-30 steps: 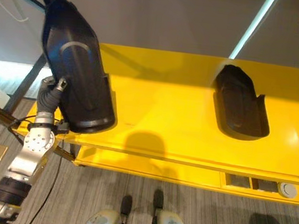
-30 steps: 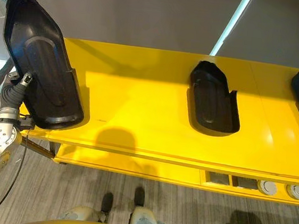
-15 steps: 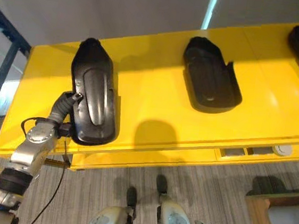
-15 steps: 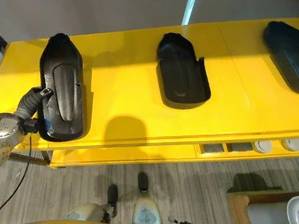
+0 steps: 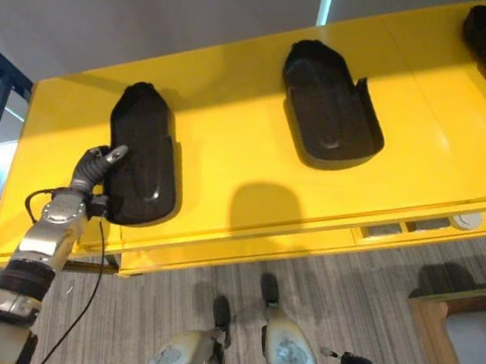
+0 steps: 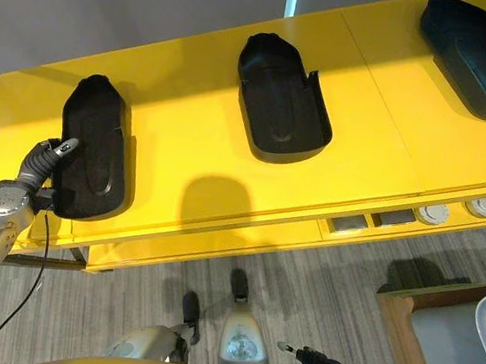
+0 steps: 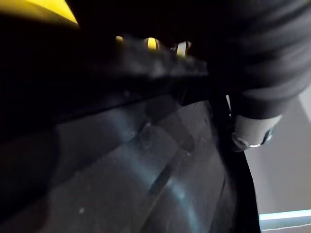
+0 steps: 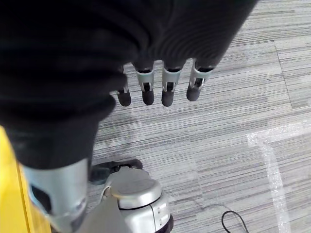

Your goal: Move parts from the plastic box to the shelf.

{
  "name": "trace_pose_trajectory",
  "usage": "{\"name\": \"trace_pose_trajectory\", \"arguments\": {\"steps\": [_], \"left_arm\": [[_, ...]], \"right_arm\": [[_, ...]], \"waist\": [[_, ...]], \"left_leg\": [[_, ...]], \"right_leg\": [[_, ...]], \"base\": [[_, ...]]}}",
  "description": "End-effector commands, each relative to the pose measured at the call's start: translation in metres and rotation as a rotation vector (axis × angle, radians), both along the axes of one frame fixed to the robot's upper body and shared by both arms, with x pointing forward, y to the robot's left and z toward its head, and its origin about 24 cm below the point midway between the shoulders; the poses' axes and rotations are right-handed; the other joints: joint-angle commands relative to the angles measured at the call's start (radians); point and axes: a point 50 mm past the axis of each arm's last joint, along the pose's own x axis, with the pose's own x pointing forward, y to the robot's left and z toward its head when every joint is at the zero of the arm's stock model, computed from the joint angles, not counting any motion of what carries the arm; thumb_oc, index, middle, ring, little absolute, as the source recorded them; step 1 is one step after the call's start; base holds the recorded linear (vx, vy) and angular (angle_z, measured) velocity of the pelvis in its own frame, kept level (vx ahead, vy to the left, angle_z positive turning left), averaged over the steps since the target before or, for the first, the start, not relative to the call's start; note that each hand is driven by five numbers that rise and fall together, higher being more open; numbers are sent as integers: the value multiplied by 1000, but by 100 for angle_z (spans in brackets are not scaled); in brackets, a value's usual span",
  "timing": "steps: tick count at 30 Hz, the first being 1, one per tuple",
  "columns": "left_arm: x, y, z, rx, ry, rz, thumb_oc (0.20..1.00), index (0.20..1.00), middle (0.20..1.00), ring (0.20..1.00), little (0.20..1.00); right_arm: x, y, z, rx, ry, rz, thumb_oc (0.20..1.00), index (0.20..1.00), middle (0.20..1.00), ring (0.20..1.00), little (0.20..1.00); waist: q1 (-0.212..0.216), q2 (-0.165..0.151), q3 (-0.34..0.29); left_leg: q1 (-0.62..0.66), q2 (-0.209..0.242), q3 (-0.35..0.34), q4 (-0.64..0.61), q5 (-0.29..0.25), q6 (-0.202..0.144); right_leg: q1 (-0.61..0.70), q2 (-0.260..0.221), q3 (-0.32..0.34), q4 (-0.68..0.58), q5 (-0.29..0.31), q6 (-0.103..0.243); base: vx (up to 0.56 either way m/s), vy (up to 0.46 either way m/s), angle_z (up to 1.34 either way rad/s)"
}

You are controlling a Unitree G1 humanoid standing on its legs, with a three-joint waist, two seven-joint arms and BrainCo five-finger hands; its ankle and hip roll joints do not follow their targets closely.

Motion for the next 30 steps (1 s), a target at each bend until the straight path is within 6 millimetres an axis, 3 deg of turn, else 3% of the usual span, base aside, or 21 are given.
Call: {"name": "trace_pose_trajectory", "arguments": {"steps": [1, 7, 13, 16, 20, 21, 22, 26, 30], "left_arm": [[2, 10, 3, 116, -7, 66, 1000, 1000, 1000, 1000, 1000], [3, 5, 16, 173, -77, 26, 1000, 1000, 1000, 1000, 1000], [5, -14, 50, 240, -197, -65, 1000, 1000, 1000, 1000, 1000], [6, -16, 76, 289, -322, -37, 1000, 1000, 1000, 1000, 1000], [-3, -32, 118, 267, -637, -87, 1000, 1000, 1000, 1000, 1000], [-6, -38, 126, 281, -693, -118, 752, 752, 752, 752, 752], [-11, -45, 131, 295, -749, -140, 200, 200, 200, 200, 200], [-28, -73, 127, 146, -837, -292, 200, 200, 200, 200, 200], [-35, -83, 110, 38, -836, -313, 200, 200, 200, 200, 200]], "right_arm": [[-12, -4, -2, -6, 41, 10, 1000, 1000, 1000, 1000, 1000], [-15, -1, -4, 9, 51, -5, 1000, 1000, 1000, 1000, 1000], [-31, 6, -11, 64, 116, -40, 1000, 1000, 1000, 1000, 1000], [-38, 11, -14, 94, 142, -43, 1000, 1000, 1000, 1000, 1000], [-40, 16, -16, 111, 168, -33, 1000, 1000, 1000, 1000, 1000], [-39, 17, -16, 115, 173, -34, 1000, 1000, 1000, 1000, 1000], [-38, 18, -16, 119, 175, -38, 1000, 1000, 1000, 1000, 1000], [-35, 25, -18, 131, 167, -61, 1000, 1000, 1000, 1000, 1000], [-35, 30, -20, 141, 174, -46, 1000, 1000, 1000, 1000, 1000]], "waist": [[3, -26, -29], [12, -35, -46], [30, -55, -104], [39, -69, -137], [47, -83, -169], [51, -87, -176], [54, -90, -180], [72, -102, -196], [80, -108, -204]], "left_leg": [[-71, 47, 29, -1, 44, -51], [-56, 49, 27, -1, 43, -53], [-26, 49, 23, -1, 38, -56], [-10, 51, 22, -1, 35, -54], [14, 53, 11, -1, 23, -50], [17, 53, 5, -1, 21, -50], [21, 54, -2, 1, 18, -48], [39, 52, -25, -1, 9, -39], [47, 48, -33, -1, -4, -33]], "right_leg": [[75, -33, 15, 17, -98, 40], [100, -29, 11, 11, -102, 38], [141, -23, 5, 4, -103, 41], [160, -22, -2, 3, -103, 42], [179, -20, -5, 3, -105, 41], [183, -20, -3, 5, -105, 39], [186, -19, -3, 7, -106, 36], [196, -16, -12, 16, -111, 26], [199, -17, -19, 17, -113, 26]], "base": [[0, 0, 0], [7, -9, 2], [3, -11, 3], [-28, -37, 0], [-42, -16, 1], [-32, -8, 2], [-30, -12, 4], [-22, -10, 15], [-1, 2, 7]]}}
